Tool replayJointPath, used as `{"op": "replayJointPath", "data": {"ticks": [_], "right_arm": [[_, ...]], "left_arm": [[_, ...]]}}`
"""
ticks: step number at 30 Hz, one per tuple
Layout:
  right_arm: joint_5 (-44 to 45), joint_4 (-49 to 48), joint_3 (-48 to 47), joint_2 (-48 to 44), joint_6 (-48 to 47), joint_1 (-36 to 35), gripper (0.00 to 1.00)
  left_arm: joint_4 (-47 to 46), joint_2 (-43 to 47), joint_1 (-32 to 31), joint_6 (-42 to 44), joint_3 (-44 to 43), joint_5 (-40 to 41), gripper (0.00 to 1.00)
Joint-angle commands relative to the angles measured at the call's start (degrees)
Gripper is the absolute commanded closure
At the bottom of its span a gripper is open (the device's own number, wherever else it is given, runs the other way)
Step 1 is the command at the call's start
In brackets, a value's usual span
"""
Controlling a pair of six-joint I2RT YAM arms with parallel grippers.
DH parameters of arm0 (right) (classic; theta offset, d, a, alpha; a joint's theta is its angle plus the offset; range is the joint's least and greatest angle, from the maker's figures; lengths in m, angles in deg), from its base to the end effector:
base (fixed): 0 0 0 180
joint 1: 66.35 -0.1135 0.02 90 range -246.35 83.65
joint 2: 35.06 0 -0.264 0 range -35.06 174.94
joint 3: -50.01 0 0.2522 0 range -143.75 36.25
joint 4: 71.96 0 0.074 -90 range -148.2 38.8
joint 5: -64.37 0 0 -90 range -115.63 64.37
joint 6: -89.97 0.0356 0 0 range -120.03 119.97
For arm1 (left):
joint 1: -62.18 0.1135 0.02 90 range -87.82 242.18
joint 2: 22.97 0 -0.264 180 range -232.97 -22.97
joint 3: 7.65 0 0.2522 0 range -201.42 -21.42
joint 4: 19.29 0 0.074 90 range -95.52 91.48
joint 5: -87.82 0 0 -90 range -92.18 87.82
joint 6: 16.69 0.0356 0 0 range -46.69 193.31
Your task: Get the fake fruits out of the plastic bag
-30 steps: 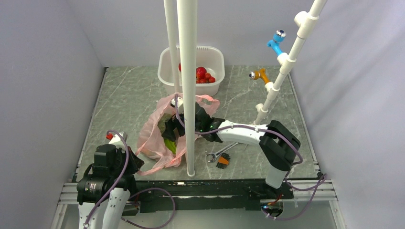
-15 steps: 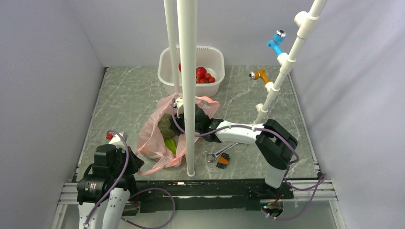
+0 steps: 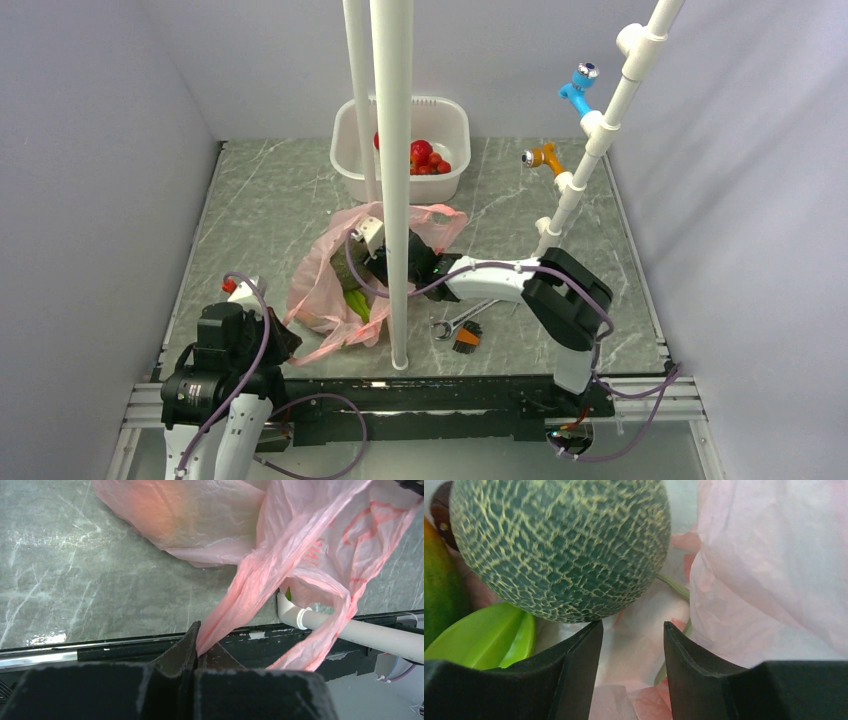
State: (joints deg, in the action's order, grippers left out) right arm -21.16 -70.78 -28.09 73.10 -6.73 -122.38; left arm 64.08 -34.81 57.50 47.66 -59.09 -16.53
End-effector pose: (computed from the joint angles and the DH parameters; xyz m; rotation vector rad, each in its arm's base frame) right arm 0.2337 0.3419 0.1812 -1.0755 1.8549 0.4276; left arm 0.0334 -0.0116 0.2534 -0.3059 2.3520 -0.5522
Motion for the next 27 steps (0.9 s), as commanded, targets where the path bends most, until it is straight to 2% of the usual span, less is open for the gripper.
{"op": "replayJointPath", "data": {"ticks": [1,5,9,15,22,24,27], "right_arm": [[0.5,-2.1,-5.4,4.4,-1.8,-0.2,0.48],[-3.9,-1.4,-8.0,5.0,-1.5,-0.7,0.48],[-11.1,-5.5,-4.8,1.2,0.1,-1.7,0.38],[-18.7,-10.6,-3.5,-1.4,8.3,-1.8,0.25],[-27.0,-15.1,-1.5,-1.2,16.2,2.0,0.20],[-26.8,-15.1,0.1,-1.9,16.9,3.5,0.20],[-23.9,-12.8,1.8,-3.0,11.5,4.3,0.20]], "left_arm": [[-2.1,0.1,0.2,0.1,0.1,-0.9,1.00],[-2.1,0.1,0.2,0.1,0.1,-0.9,1.00],[-2.1,-0.2,0.2,0.0,0.1,-0.8,1.00],[-2.1,-0.5,0.2,0.0,0.1,-0.7,1.00],[-2.0,-0.7,0.2,0.0,0.1,-0.7,1.00],[-2.1,-0.6,0.2,0.0,0.1,-0.8,1.00],[-2.1,-0.6,0.3,0.0,0.1,-0.8,1.00]]}}
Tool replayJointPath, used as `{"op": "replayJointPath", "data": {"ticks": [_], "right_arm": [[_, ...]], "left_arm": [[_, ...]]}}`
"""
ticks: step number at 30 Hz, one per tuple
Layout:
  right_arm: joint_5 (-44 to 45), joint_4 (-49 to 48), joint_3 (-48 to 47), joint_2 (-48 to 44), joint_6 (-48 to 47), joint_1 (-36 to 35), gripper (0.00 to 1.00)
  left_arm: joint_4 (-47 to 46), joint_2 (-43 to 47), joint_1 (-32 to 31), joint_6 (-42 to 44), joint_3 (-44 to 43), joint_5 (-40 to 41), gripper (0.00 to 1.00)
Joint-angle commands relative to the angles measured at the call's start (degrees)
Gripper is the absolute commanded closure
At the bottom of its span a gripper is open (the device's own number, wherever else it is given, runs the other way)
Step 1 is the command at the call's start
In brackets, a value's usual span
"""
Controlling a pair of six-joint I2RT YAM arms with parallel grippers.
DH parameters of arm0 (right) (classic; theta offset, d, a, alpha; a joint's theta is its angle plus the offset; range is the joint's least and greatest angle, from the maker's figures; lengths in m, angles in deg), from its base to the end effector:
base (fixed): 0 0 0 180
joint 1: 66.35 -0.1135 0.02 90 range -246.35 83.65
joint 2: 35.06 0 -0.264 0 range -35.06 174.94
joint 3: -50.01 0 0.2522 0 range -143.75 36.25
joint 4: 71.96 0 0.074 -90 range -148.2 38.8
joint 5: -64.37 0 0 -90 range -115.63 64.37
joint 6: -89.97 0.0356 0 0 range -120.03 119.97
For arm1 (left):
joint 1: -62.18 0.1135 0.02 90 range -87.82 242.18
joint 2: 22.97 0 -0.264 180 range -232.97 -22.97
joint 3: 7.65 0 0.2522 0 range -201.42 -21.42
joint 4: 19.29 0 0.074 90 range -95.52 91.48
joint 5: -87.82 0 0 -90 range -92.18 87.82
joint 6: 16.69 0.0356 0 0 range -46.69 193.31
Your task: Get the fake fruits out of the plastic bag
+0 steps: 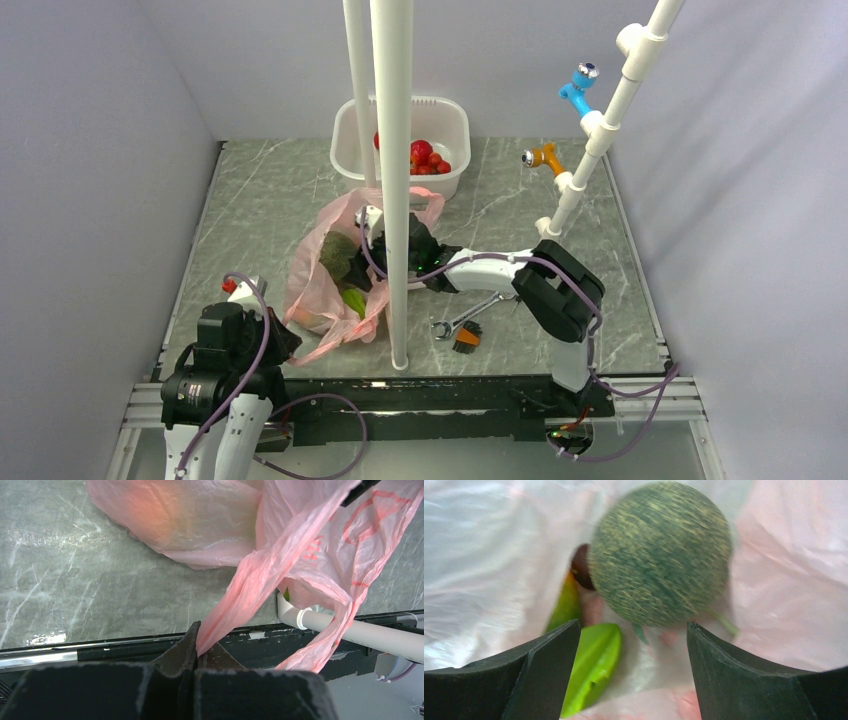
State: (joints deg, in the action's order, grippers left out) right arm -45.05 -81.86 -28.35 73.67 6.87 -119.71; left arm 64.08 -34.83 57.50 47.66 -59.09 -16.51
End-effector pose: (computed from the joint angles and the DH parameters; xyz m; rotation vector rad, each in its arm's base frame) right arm 0.2430 0.3466 0.1984 -1.0236 1.7728 1.0091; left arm 0.0335 -0.0116 0.2534 -0.3061 2.3523 -0.5518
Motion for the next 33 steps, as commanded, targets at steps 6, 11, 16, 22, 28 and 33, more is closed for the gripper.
{"op": "replayJointPath", "data": {"ticks": [6,11,16,22,28,33], "right_arm": [[6.8,0.2,7.4,-5.3,-20.9,0.9,0.19],[12.3,1.5,5.1,-1.9,-29.8,0.7,0.12],[13.3,2.2,0.7,1.7,-36.3,0.7,0.10],[9.3,8.7,-8.1,7.6,-41.6,0.8,0.06],[7.4,5.7,-9.1,9.9,-44.7,0.9,0.01],[9.1,7.8,-15.7,15.8,-45.5,1.5,0.01]], "left_arm": [[-2.2,-0.6,0.3,0.0,0.1,-0.8,1.00],[-2.2,-0.7,0.2,0.0,0.2,-0.8,1.00],[-2.3,-0.6,0.2,0.0,0.2,-0.8,1.00],[-2.3,-0.6,0.2,0.1,0.2,-0.9,1.00],[-2.3,-0.5,0.2,0.1,0.2,-1.0,1.00],[-2.4,-0.6,0.2,0.2,0.2,-1.0,1.00]]}}
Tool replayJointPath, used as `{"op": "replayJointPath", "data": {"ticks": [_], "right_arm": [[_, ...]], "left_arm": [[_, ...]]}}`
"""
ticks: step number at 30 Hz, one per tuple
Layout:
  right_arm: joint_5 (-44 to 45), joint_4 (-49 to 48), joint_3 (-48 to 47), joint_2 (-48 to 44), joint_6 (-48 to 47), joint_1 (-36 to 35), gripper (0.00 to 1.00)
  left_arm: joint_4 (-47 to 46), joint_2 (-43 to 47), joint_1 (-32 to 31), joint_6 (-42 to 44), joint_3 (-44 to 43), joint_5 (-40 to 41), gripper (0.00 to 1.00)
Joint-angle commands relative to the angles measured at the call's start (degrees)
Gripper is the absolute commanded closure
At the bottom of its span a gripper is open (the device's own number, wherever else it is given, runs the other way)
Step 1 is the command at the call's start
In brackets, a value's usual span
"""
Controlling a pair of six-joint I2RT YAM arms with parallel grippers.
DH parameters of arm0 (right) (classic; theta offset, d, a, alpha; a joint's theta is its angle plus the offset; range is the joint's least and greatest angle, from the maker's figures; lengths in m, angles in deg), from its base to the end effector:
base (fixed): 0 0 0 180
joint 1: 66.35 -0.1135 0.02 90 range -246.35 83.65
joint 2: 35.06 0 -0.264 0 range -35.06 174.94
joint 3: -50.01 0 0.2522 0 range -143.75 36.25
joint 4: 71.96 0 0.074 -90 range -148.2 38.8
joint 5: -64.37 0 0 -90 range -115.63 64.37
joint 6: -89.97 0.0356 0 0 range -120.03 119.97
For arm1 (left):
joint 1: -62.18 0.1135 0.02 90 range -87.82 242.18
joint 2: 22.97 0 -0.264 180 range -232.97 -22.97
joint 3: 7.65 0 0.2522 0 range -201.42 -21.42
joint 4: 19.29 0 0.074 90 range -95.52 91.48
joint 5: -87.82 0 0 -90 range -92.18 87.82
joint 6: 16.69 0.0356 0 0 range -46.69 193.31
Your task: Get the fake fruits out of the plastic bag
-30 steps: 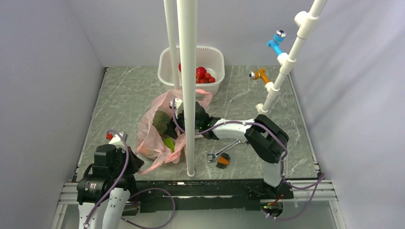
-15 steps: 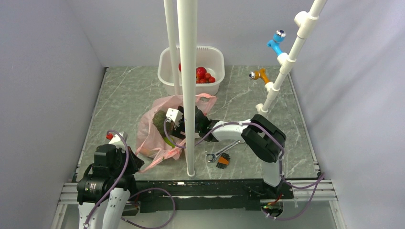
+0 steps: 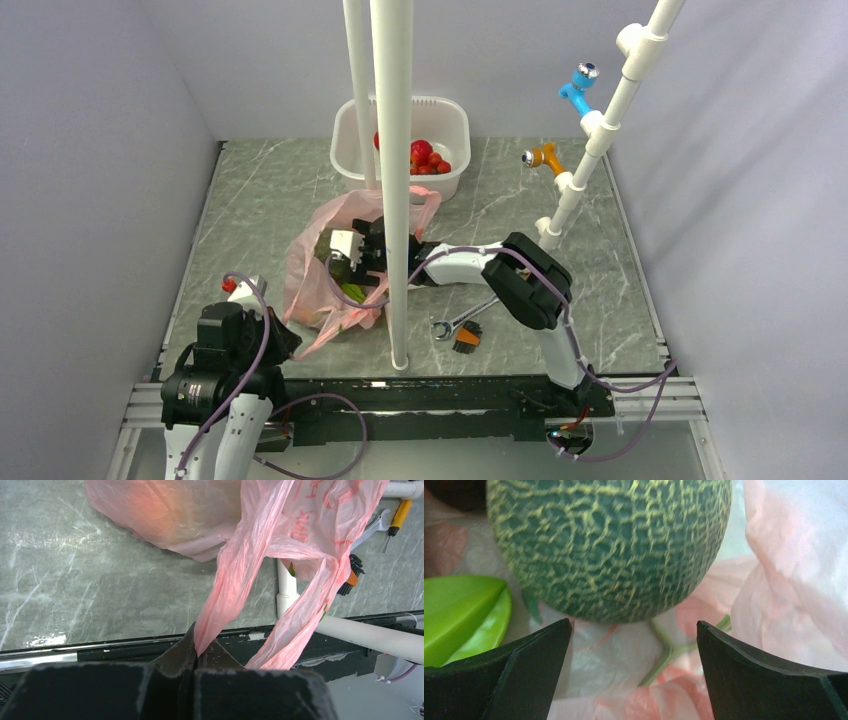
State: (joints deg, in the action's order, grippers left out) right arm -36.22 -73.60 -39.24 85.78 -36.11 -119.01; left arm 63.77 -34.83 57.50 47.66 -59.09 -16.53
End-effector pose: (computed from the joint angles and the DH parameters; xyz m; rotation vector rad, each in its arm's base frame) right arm 0.2766 0.3734 0.1536 -1.5503 1.4238 0.3679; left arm 0.0339 -0.0116 0.2538 -0.3043 2.3470 -0.5529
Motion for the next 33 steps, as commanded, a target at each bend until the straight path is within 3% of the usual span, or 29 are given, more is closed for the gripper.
{"op": "replayJointPath", "data": {"ticks": [1,9,11,15,16,22,28,33], "right_arm": [[1.5,-1.4,-5.4,4.7,-2.4,0.8,0.01],[6.4,-6.0,-6.8,8.7,-5.3,0.5,0.07],[6.6,-4.2,-8.3,9.2,-5.8,0.5,0.16],[4.3,-2.1,-9.8,8.0,-4.2,0.6,0.59],[4.1,-2.8,-8.9,7.0,-3.8,0.6,0.64],[3.3,-0.9,-5.0,0.5,-3.3,0.5,0.75],[0.3,4.6,-4.1,-4.6,-1.2,0.6,1.00],[-1.5,3.5,-0.3,-9.7,3.2,0.6,1.00]], "left_arm": [[-2.1,-0.6,0.2,0.2,0.2,-1.0,1.00],[-2.1,-1.0,0.2,0.2,0.2,-1.1,1.00],[-2.1,-1.1,0.2,0.3,0.2,-1.1,1.00],[-2.1,-1.2,0.2,0.2,0.2,-1.1,1.00],[-2.1,-1.2,0.2,0.2,0.2,-1.1,1.00],[-2.0,-1.2,0.2,0.2,0.1,-0.9,1.00],[-2.0,-1.5,0.2,0.2,0.1,-1.0,1.00],[-1.9,-1.4,0.2,0.1,0.1,-0.9,1.00]]}}
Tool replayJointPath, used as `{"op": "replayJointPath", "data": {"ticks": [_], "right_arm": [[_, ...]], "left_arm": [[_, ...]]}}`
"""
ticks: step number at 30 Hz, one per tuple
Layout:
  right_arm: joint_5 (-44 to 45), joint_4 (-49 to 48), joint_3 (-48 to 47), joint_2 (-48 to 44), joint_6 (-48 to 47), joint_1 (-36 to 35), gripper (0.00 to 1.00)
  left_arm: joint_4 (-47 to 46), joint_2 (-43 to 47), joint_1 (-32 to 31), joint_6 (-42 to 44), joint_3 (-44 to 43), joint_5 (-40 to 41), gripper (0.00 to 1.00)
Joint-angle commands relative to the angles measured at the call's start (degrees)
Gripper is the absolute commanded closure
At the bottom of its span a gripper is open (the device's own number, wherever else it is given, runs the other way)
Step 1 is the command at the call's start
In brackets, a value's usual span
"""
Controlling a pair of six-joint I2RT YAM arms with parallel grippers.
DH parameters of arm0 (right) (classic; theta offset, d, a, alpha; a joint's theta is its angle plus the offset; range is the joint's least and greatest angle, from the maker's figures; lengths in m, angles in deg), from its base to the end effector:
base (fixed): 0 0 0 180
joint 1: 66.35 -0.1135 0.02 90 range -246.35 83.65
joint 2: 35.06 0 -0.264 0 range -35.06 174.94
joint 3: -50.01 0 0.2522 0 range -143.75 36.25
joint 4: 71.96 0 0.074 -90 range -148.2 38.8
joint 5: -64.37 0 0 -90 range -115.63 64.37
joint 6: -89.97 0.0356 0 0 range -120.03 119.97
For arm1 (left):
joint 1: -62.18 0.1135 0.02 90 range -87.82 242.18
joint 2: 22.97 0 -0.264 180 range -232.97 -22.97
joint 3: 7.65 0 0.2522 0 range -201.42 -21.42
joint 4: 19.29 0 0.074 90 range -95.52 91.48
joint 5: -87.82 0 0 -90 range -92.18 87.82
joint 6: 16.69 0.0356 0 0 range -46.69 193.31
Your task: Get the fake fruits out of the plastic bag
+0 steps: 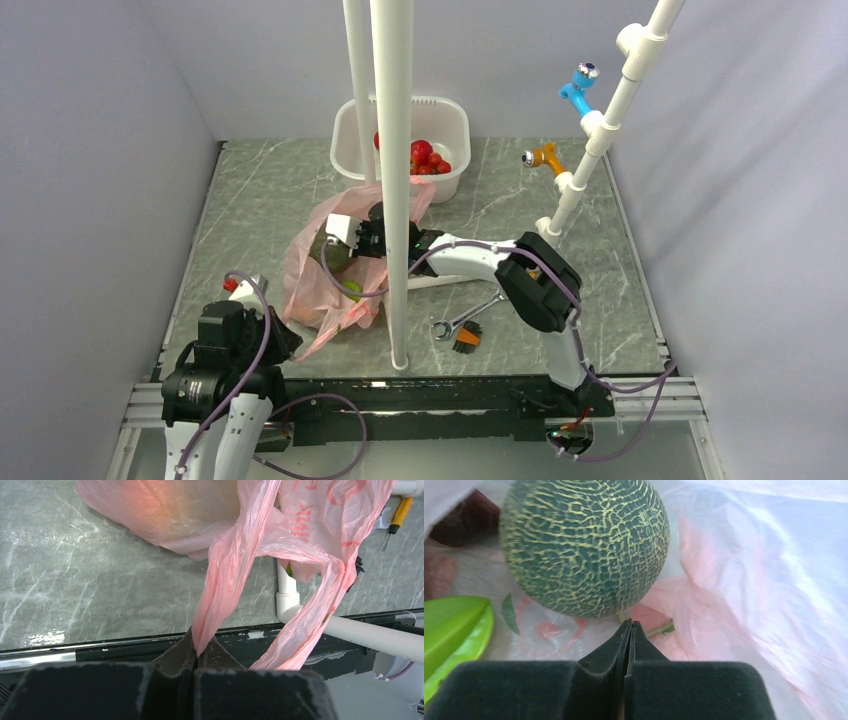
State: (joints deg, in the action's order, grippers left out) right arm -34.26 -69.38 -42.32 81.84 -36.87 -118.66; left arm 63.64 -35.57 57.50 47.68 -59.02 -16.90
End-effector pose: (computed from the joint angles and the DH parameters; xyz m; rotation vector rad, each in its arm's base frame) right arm 0.2807 0.3720 0.1942 -1.5076 1.3953 0.3222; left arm 0.0359 -0.0120 0.2535 -0.3043 2.3593 -0.5587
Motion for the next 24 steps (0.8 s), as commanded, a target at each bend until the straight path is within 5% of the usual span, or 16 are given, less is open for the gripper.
{"op": "replayJointPath", "data": {"ticks": [1,4,10,12,16,24], "right_arm": [[-3.7,-1.0,3.5,-6.7,4.9,0.2,1.00],[-5.7,-1.4,5.2,-8.8,9.0,0.2,1.00],[-3.1,-11.0,11.7,-9.8,17.1,0.2,0.62],[-4.5,-13.8,13.5,-9.8,21.0,0.3,0.56],[-13.3,-13.9,16.5,-9.2,22.0,-0.2,0.55],[-16.2,-13.7,24.5,-9.9,23.5,-0.9,0.61]], "left_arm": [[-1.7,-0.7,0.2,0.2,0.0,-0.6,1.00],[-1.6,-1.1,0.2,0.2,0.0,-0.9,1.00],[-3.2,-3.8,0.2,0.2,2.2,-8.6,1.00],[-4.2,-4.0,0.2,-0.2,2.5,-10.9,1.00],[-3.9,-4.4,0.2,1.6,1.1,-10.3,1.00],[-4.5,-8.5,-1.0,3.4,2.6,-11.5,1.00]]}}
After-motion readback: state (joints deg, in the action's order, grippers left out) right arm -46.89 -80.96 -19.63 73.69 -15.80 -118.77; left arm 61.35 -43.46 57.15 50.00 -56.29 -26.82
